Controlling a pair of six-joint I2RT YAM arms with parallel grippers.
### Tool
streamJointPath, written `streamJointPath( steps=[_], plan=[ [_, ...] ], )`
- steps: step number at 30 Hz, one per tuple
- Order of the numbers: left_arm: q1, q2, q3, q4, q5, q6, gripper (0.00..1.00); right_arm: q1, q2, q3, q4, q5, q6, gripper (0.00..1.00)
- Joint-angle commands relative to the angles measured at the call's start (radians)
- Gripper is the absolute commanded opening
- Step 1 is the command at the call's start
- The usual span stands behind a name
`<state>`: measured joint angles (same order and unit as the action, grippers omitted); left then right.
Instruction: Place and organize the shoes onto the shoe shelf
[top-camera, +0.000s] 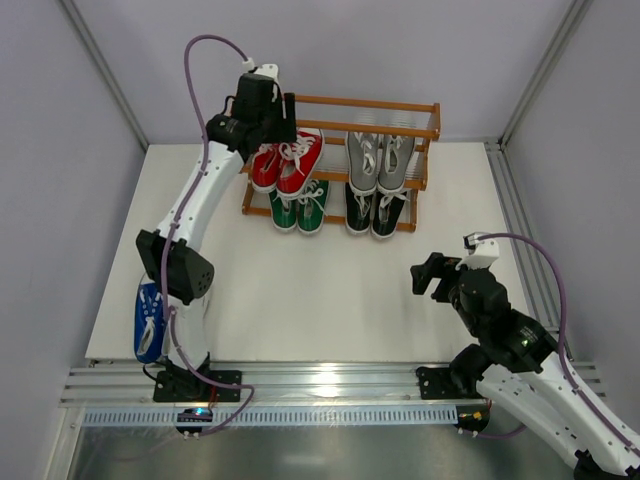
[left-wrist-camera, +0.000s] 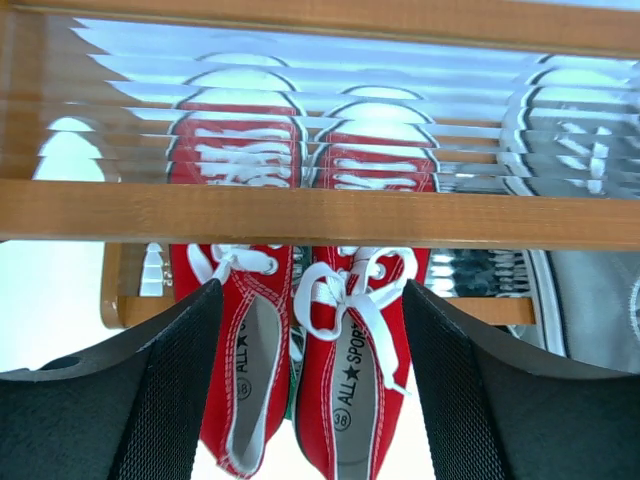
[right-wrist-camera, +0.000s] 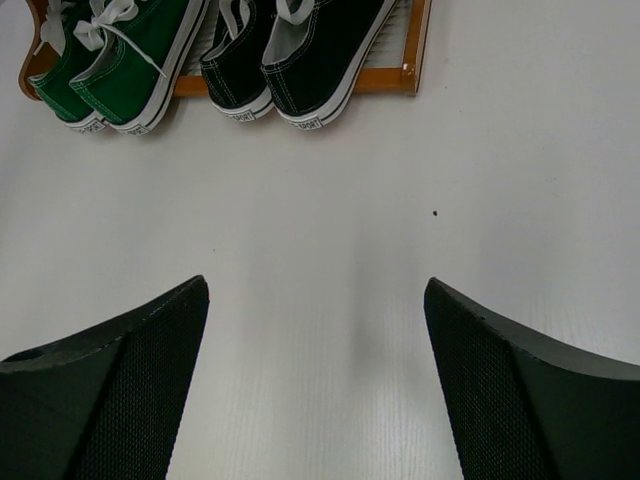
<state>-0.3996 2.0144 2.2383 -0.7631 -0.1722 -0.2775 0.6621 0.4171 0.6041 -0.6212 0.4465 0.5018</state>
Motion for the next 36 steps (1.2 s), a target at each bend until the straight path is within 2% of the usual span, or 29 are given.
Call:
streamJointPath(
  steps=[1, 13, 23, 26, 27, 29, 30, 32, 33, 36],
  plan=[
    [0.001, -0.091, -0.016, 0.053, -0.012, -0.017, 0.72, 0.007, 0.014, 0.023, 0.018, 0.020, -0.011, 0.89],
    [0.001, 0.029, 0.044, -0.182, 0.054, 0.087, 0.73, 0.007, 0.020, 0.022, 0.021, 0.018, -0.014, 0.89],
    [0.001, 0.096, 0.055, -0.212, 0.051, 0.147, 0.68, 0.007, 0.014, 0.020, 0.018, 0.018, -0.011, 0.89],
    [0.008, 0.112, 0.058, -0.211, 0.048, 0.150, 0.59, 0.007, 0.014, 0.019, 0.020, 0.021, -0.014, 0.89],
    [0.015, 0.116, 0.061, -0.209, 0.050, 0.150, 0.49, 0.007, 0.014, 0.019, 0.021, 0.020, -0.013, 0.89],
    [0.015, 0.122, 0.069, -0.209, 0.057, 0.144, 0.35, 0.007, 0.014, 0.019, 0.021, 0.021, -0.012, 0.89],
    [0.016, 0.124, 0.082, -0.208, 0.060, 0.141, 0.22, 0.005, 0.014, 0.019, 0.023, 0.023, -0.012, 0.89],
    [0.018, 0.119, 0.093, -0.199, 0.066, 0.135, 0.12, 0.007, 0.014, 0.019, 0.021, 0.024, -0.013, 0.89],
    [0.018, 0.118, 0.096, -0.194, 0.068, 0.133, 0.02, 0.007, 0.014, 0.019, 0.023, 0.023, -0.014, 0.89],
    [0.018, 0.098, 0.096, -0.162, 0.060, 0.127, 0.00, 0.007, 0.015, 0.020, 0.021, 0.026, -0.016, 0.89]
  ],
)
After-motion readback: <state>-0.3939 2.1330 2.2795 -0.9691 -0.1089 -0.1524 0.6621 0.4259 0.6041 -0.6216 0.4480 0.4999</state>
